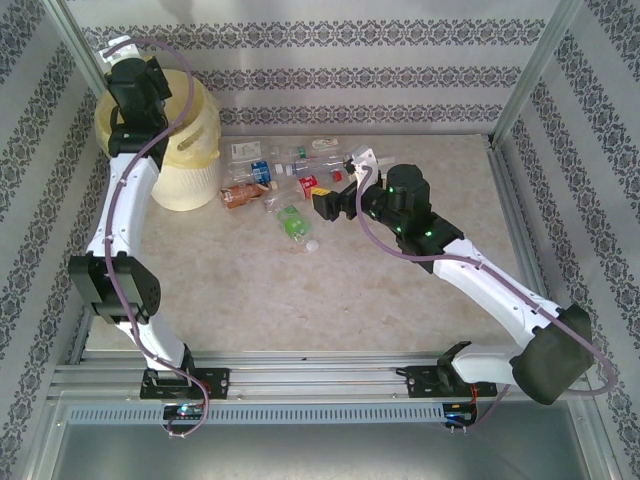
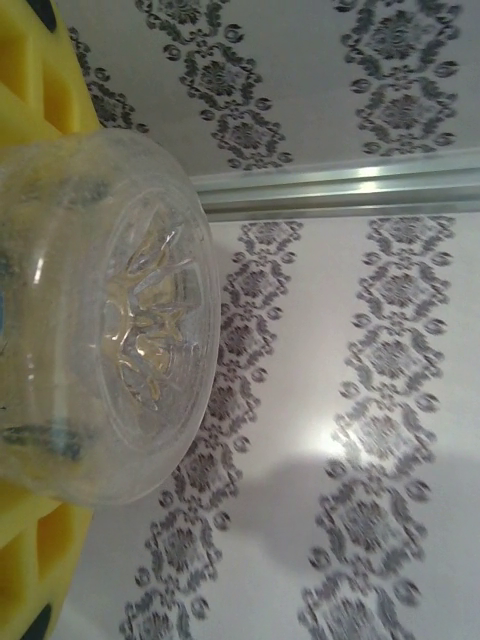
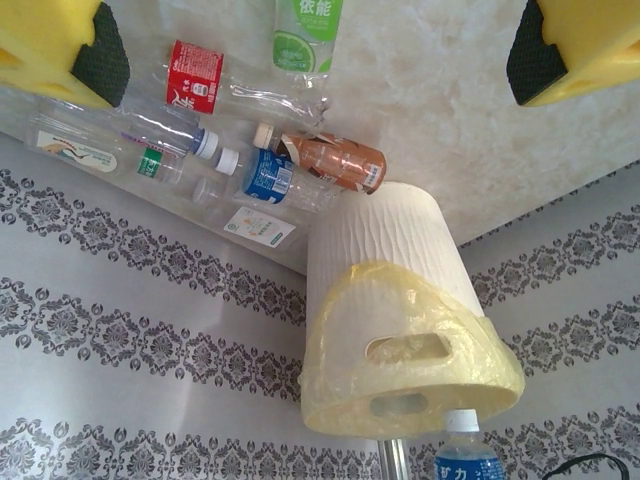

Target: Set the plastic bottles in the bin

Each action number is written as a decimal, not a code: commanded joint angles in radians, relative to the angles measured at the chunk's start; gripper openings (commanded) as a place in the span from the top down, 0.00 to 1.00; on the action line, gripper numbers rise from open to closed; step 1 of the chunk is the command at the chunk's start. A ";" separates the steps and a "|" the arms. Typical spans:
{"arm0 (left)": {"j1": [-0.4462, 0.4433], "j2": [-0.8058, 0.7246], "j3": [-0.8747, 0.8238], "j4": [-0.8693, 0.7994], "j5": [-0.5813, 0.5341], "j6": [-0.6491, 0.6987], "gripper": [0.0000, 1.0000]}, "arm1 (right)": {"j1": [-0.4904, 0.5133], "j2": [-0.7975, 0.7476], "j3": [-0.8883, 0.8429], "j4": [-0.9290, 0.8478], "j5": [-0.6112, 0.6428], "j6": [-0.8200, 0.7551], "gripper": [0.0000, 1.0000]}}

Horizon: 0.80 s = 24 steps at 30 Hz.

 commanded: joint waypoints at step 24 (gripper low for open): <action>0.103 0.115 -0.076 -0.134 0.411 -0.011 0.35 | 0.012 -0.002 0.015 -0.050 0.027 -0.011 0.02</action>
